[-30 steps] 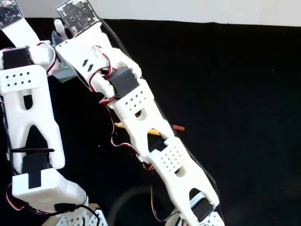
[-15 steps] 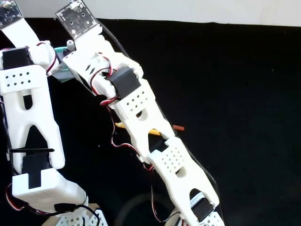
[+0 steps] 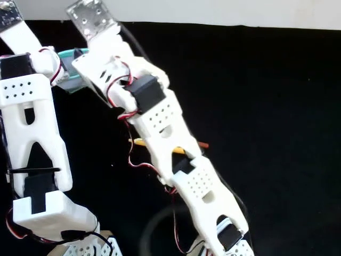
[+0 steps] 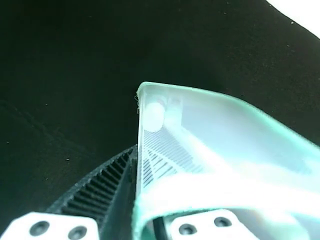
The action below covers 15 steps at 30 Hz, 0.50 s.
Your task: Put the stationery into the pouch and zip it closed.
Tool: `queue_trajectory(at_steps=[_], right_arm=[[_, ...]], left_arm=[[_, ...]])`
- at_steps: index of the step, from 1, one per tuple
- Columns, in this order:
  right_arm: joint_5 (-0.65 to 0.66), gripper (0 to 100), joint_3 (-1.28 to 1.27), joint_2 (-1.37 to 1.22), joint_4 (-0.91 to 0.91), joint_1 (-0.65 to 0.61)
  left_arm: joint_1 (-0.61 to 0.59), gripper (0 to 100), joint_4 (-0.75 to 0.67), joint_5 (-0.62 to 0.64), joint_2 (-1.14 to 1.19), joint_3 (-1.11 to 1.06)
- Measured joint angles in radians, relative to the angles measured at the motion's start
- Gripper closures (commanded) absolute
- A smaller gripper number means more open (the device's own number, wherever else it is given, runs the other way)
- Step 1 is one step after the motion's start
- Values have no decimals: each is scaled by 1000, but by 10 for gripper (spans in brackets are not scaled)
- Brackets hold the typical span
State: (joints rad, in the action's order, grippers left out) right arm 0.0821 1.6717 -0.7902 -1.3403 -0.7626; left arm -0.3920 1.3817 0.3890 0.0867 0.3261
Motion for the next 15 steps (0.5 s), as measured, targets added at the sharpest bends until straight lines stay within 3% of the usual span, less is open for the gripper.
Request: queue_trajectory(at_steps=[15], right_arm=[[0, 833, 0, 89, -219, 34]], left_arm=[[0, 993, 0, 0, 0, 0]])
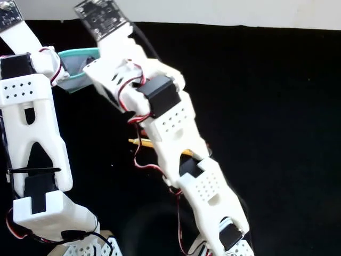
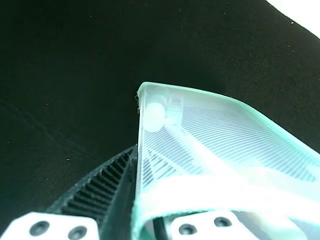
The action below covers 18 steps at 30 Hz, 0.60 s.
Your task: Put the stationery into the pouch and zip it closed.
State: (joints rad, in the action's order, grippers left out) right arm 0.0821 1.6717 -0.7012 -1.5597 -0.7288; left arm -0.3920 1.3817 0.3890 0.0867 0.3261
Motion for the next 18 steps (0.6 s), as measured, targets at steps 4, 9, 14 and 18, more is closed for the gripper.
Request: queue_trajectory(at_steps=[4, 9, 14, 18], right_arm=[[0, 833, 0, 0, -25, 57], [0, 833, 0, 0, -141, 133], [0, 833, 0, 0, -192, 221], [0, 833, 0, 0, -192, 285]], left_arm=[[0, 994, 0, 0, 0, 0], [11, 994, 0, 14, 0, 0], [46, 994, 54, 26, 3, 43], [75, 994, 153, 28, 6, 144]])
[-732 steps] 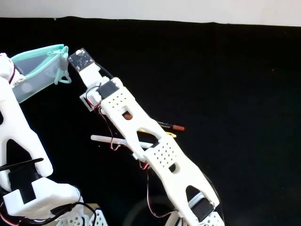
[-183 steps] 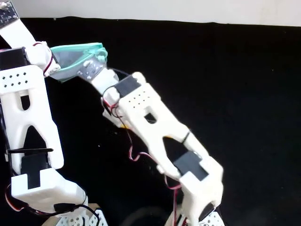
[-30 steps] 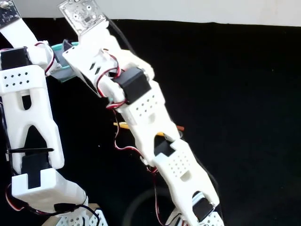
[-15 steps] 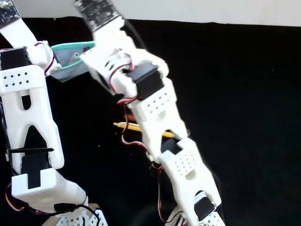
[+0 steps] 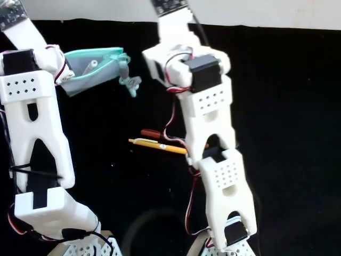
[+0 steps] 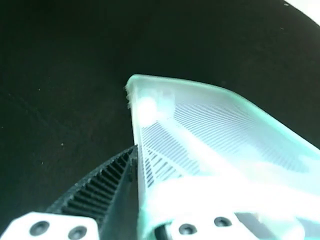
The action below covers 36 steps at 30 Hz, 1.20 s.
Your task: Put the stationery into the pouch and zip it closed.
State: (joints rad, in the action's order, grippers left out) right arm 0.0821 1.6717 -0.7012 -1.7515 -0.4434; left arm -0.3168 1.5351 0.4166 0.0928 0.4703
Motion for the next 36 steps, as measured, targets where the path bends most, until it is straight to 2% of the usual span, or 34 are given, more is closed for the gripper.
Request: queue_trajectory(at_steps=[7, 13, 28, 36], right_arm=[[0, 833, 0, 0, 0, 51], [0, 833, 0, 0, 0, 61], [0, 833, -5, 0, -2, 68], [0, 833, -160, -20, -2, 68]], left_arm=[[43, 994, 141, 2, 2, 196], [84, 994, 201, 2, 2, 226], [95, 994, 132, 2, 238, 184], [72, 994, 104, 6, 249, 184]])
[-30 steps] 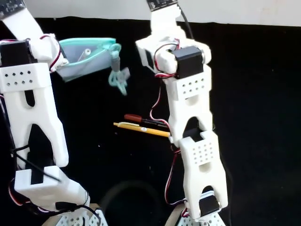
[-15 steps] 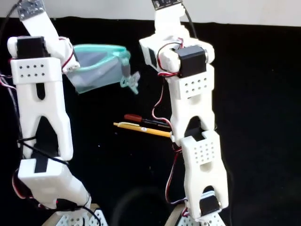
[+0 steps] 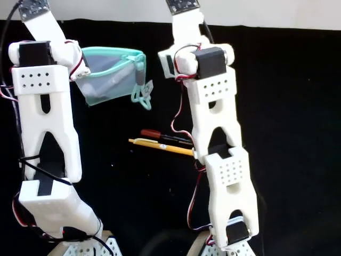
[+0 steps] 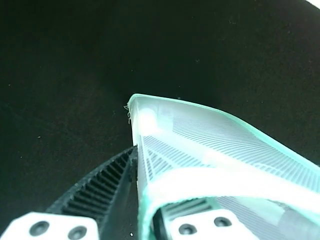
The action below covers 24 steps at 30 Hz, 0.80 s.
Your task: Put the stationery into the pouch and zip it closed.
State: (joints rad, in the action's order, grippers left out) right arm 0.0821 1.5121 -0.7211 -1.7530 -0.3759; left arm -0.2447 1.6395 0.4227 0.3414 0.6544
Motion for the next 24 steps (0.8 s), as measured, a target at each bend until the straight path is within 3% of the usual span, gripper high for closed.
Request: queue_trajectory(at_steps=[9, 24], right_arm=[[135, 833, -167, 0, 0, 0], [393, 829, -173, 2, 0, 0]], left_arm=[[-15, 994, -2, 2, 0, 0], [-15, 994, -2, 2, 3, 0]])
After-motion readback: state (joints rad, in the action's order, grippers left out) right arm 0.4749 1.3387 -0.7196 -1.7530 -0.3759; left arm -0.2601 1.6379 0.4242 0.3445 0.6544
